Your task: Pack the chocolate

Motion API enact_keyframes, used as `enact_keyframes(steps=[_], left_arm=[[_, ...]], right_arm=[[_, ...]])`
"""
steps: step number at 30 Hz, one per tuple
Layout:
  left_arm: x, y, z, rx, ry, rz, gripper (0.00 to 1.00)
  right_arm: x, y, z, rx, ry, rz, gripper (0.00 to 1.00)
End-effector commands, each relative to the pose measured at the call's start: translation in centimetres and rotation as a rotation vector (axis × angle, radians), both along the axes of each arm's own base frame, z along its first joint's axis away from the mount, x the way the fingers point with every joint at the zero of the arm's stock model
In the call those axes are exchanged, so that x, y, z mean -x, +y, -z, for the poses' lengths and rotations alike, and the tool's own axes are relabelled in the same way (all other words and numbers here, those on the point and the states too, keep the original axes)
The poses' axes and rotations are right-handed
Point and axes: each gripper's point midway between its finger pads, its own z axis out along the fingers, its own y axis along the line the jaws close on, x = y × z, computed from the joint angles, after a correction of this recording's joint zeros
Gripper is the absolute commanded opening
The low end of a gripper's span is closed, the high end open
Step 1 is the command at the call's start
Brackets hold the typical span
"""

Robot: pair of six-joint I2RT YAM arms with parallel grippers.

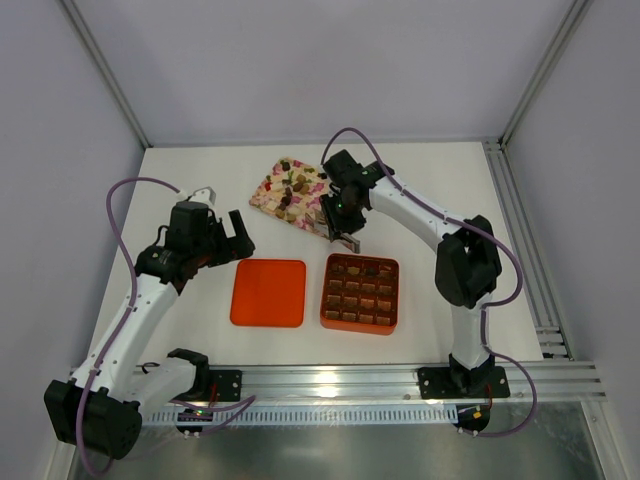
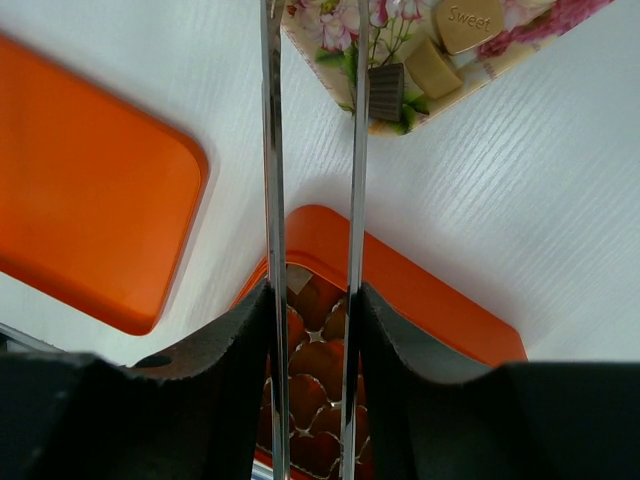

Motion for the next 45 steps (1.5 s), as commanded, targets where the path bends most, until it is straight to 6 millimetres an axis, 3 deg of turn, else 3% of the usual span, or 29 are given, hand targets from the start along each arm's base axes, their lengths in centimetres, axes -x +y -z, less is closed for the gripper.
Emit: enact_keyframes(steps=[1,22,45], left_arm=[[-0.4,-0.2,-0.7,0.015,-0.028,-0.001,1.00],[-0.5,-0.1,-0.7,0.013,-0.027,-0.001,1.00],[-0.4,-0.1,-0.8,0.014,-0.031,-0.003,1.00]], right_arm=[[-0.5,0.4,-2.8,-0.033,-0.063,-0.010,0.41],[0.1,0.2,-4.4,-0.049,-0.079,-0.014,0.41],[-0.6,0.7,-3.5,-0.039,-0.064,-0.017,0.40]])
